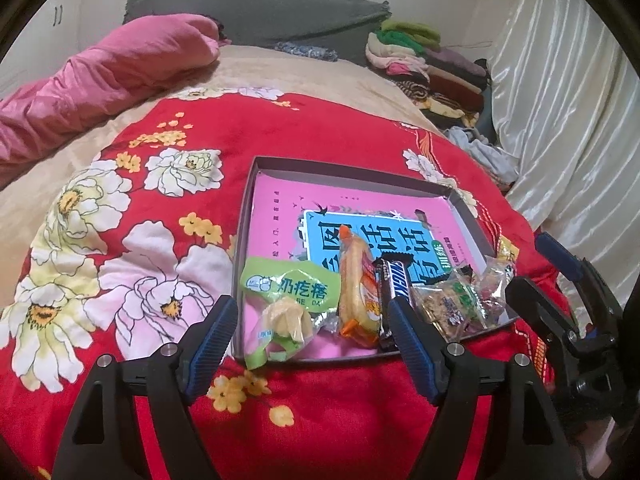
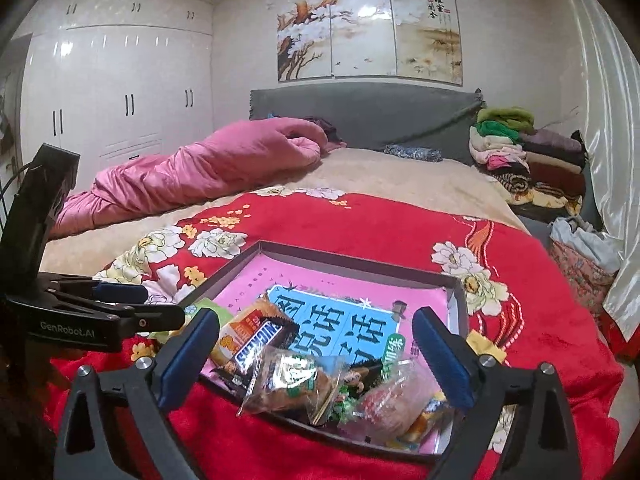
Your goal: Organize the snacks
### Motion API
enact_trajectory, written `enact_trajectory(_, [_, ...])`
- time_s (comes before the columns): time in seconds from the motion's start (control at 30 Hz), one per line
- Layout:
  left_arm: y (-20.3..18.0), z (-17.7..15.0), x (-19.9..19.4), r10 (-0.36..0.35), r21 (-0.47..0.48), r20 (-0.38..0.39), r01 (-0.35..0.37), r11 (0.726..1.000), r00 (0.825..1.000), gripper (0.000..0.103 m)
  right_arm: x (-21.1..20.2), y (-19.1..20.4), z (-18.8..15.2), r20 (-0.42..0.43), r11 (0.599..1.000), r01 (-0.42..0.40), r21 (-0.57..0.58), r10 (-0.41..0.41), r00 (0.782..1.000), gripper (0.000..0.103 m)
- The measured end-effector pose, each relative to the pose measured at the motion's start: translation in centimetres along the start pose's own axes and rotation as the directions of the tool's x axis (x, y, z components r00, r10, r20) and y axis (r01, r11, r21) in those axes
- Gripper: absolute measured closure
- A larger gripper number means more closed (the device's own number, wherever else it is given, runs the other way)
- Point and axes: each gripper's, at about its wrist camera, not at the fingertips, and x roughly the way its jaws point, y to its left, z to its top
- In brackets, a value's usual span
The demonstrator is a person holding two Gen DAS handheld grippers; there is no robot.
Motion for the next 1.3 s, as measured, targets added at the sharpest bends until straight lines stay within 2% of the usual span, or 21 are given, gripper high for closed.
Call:
enact_trajectory(0.2, [-0.8, -1.6, -1.0, -0.007, 0.008, -0.025, 0.007, 1.000, 1.000, 0.024, -1.7, 0.1, -1.1, -0.047, 0.996, -0.011, 0.088, 0.015, 0.999, 0.003])
enact_trajectory(0.33, [-1.1, -3.1, -1.7, 0.004, -0.007, -0.040, -0.005, 1.000, 0.999, 0.024, -2.5, 0.3, -2.0, -0.104, 0.989, 0.035, 0.144, -0.020, 0.994, 0.001])
enact_trajectory(0.5, [-1.7, -4.8, -2.4, 0.029, -0.007, -0.046, -0.029, 1.000, 0.999, 0.024, -3.8, 1.0, -3.3, -0.157, 0.985, 0.124, 0.124, -0.104, 0.982, 0.001])
enact_trajectory(0.73, [-2.5, -6.4, -3.3, 0.028, 0.023, -0.063, -0.027, 0.999, 0.998, 0.024, -5.6, 0.6, -5.4, -0.219, 0.969, 0.142, 0.201, -0.097, 0.971, 0.001])
enact_trajectory(0.93, [-3.4, -7.0, -4.1, 0.018, 0.040, -0.065, -0.015, 0.999, 0.998, 0.024, -6.8, 0.5, -6.3, -0.226, 0.961, 0.154, 0.229, -0.101, 0.969, 0.001])
enact_trajectory(1.3, [-4.1, -7.6, -5.4, 0.016, 0.061, -0.061, -0.012, 0.998, 0.998, 0.024, -7.9, 1.4, -6.1, -0.199, 0.967, 0.152, 0.204, -0.111, 0.974, 0.001])
